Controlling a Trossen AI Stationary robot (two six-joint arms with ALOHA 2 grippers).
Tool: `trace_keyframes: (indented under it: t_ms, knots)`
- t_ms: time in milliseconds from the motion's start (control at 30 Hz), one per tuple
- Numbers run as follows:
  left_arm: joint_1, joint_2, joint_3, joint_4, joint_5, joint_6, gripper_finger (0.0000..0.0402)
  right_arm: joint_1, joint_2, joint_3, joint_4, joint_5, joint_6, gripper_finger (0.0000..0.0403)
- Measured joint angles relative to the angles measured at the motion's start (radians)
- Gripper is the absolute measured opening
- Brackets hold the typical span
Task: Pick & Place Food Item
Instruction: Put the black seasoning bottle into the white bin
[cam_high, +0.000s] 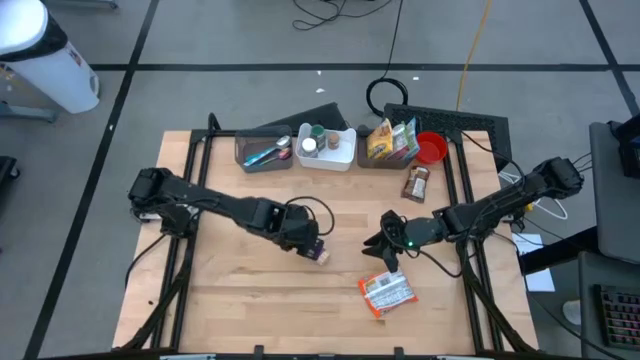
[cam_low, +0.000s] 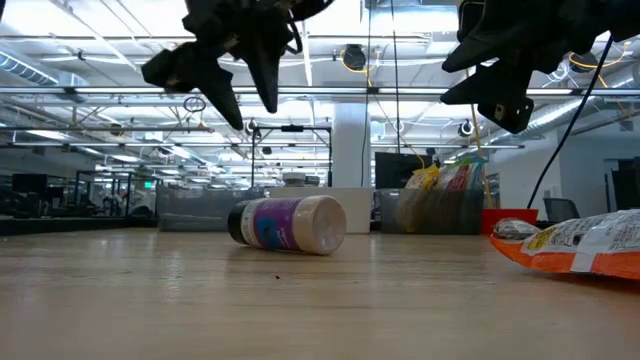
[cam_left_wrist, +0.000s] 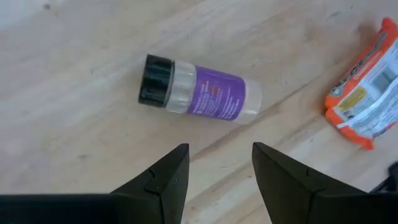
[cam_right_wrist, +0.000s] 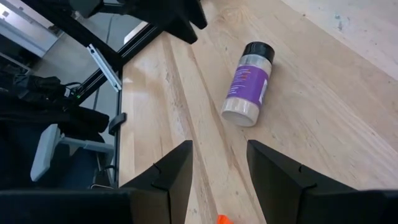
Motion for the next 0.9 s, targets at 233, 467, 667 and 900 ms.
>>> trace_keyframes:
  t_ms: [233, 467, 667, 900]
  knots:
    - [0.027, 0.0, 0.0, -0.069, 0.027, -0.072, 0.0184, 0.0, 0.0, 0.0, 0.009, -0.032, -0.009, 0.0144]
    - [0.021, -0.013, 0.0, -0.22, -0.058, -0.096, 0.0184, -0.003, 0.001, -0.001, 0.309, -0.079, -0.11, 0.0144]
    - [-0.061, -0.116, 0.0, -0.163, -0.351, -0.075, 0.0184, -0.083, 0.106, 0.043, 0.393, -0.172, -0.033, 0.0167]
    - [-0.174, -0.33, 0.0, -0.199, -0.625, 0.026, 0.0184, -0.143, 0.359, 0.261, 0.386, -0.342, 0.041, 0.0256]
